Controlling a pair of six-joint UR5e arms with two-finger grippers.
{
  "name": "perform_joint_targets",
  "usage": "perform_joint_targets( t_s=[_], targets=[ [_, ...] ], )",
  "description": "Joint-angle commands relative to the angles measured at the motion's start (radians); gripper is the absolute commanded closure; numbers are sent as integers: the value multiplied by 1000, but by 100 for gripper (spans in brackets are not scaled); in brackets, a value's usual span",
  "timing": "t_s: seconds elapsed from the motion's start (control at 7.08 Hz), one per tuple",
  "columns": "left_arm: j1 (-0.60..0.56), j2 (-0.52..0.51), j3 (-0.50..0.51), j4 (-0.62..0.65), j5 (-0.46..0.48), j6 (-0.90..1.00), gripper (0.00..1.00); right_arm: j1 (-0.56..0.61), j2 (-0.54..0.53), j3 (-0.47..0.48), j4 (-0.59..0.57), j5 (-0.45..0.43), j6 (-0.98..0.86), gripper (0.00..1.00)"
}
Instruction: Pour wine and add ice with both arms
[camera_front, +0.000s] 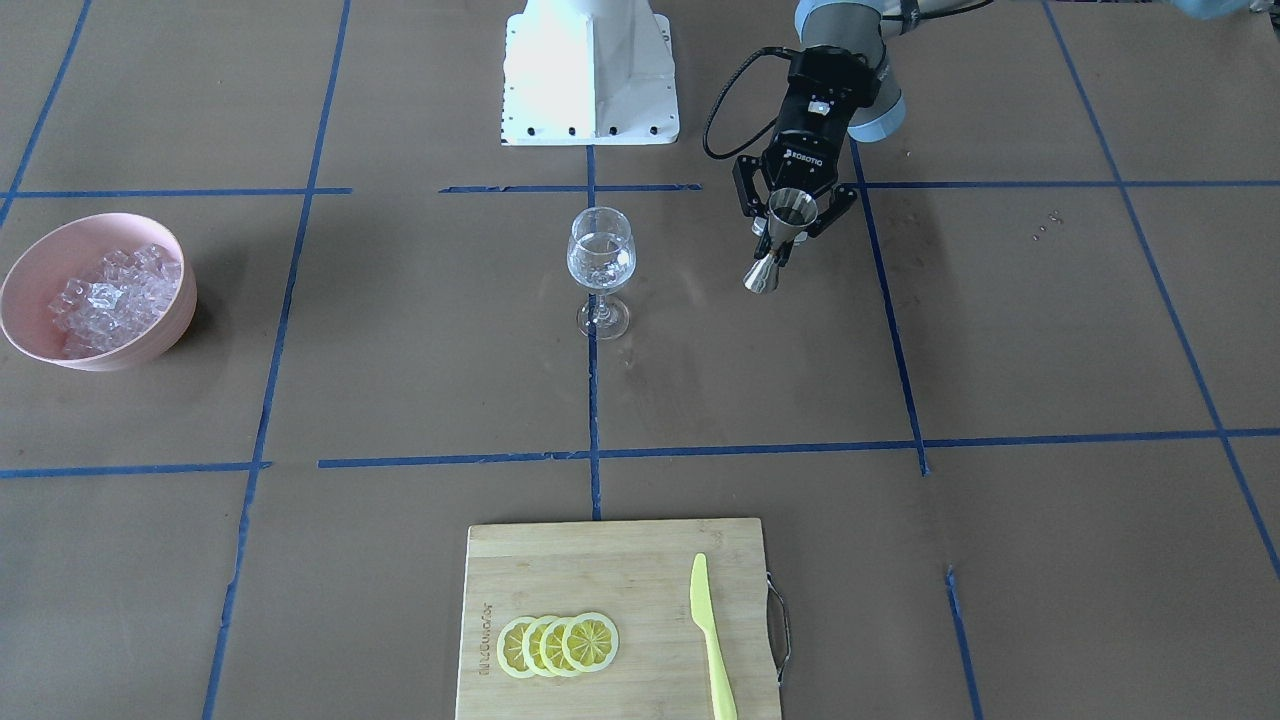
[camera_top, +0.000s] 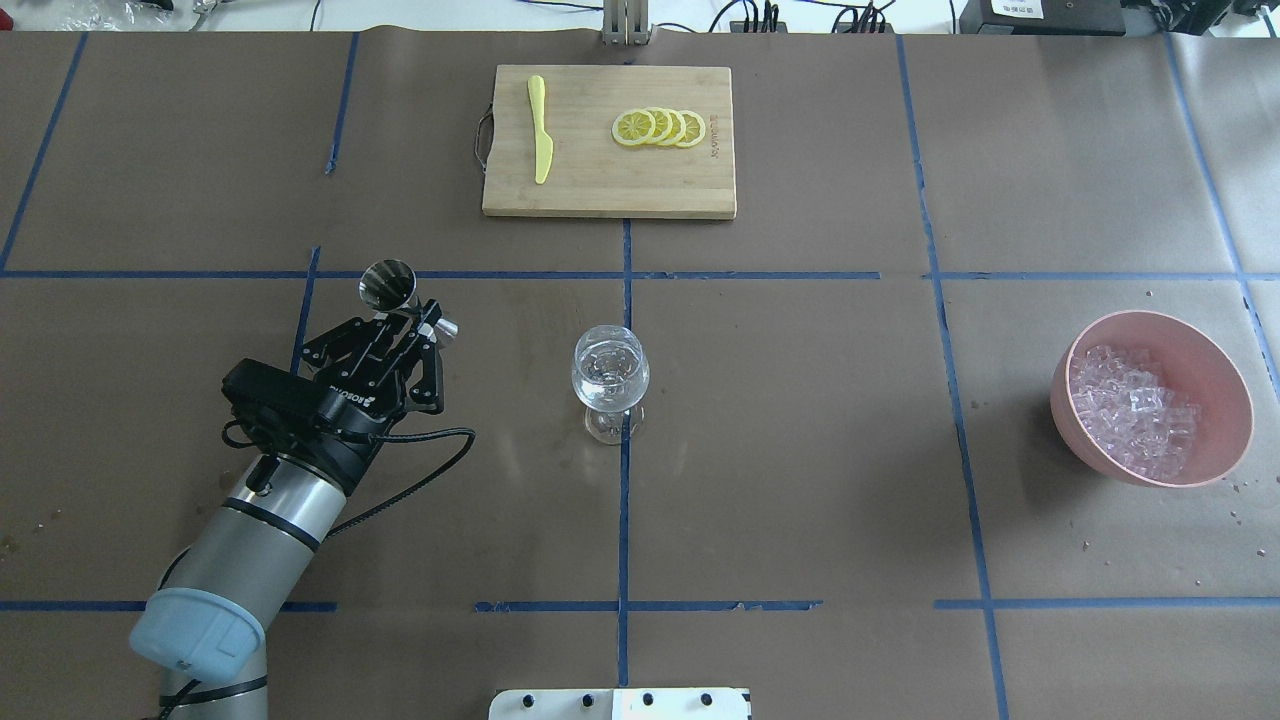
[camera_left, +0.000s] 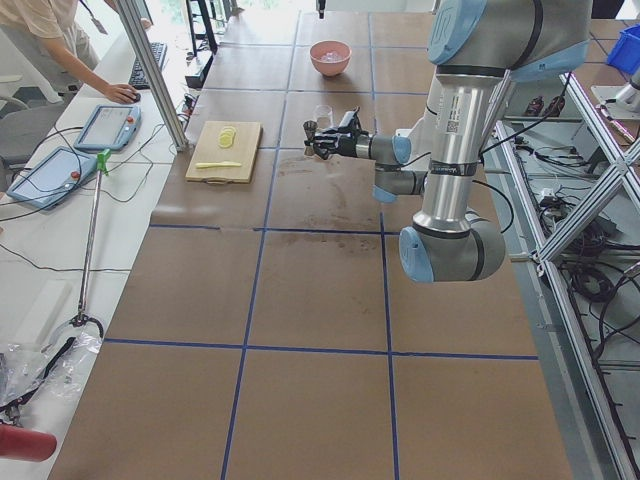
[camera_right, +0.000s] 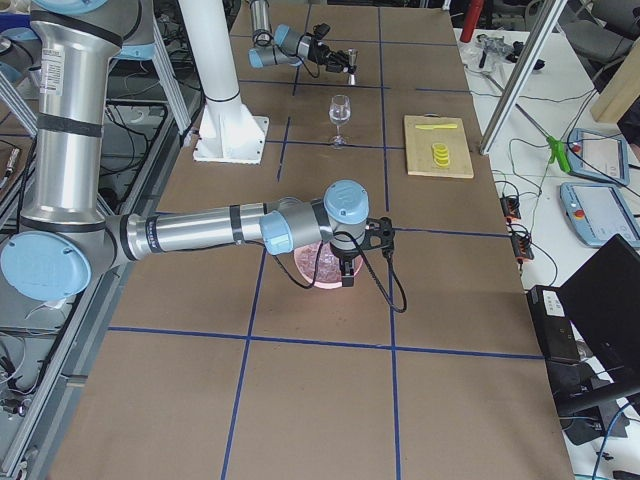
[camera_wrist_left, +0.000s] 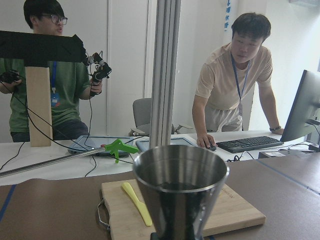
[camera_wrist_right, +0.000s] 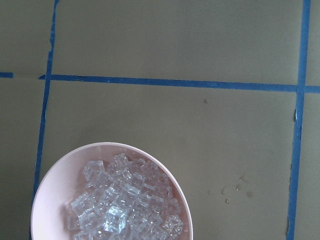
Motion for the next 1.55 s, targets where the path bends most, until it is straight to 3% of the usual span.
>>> perform_joint_targets(
  t_s=[0.0, 0.56, 0.99, 1.41],
  targets=[
    [-1, -19, -1, 79, 0, 31, 100, 0, 0, 0, 0, -9, 0, 0],
    [2, -28, -9, 121, 3, 63, 100, 0, 2, -2, 0, -16, 1, 0],
    [2, -80, -81, 299, -4, 177, 100, 0, 2, -3, 0, -18, 1, 0],
    [0, -134, -127, 511, -107, 269, 100, 0, 2, -5, 0, -24, 1, 0]
  ],
)
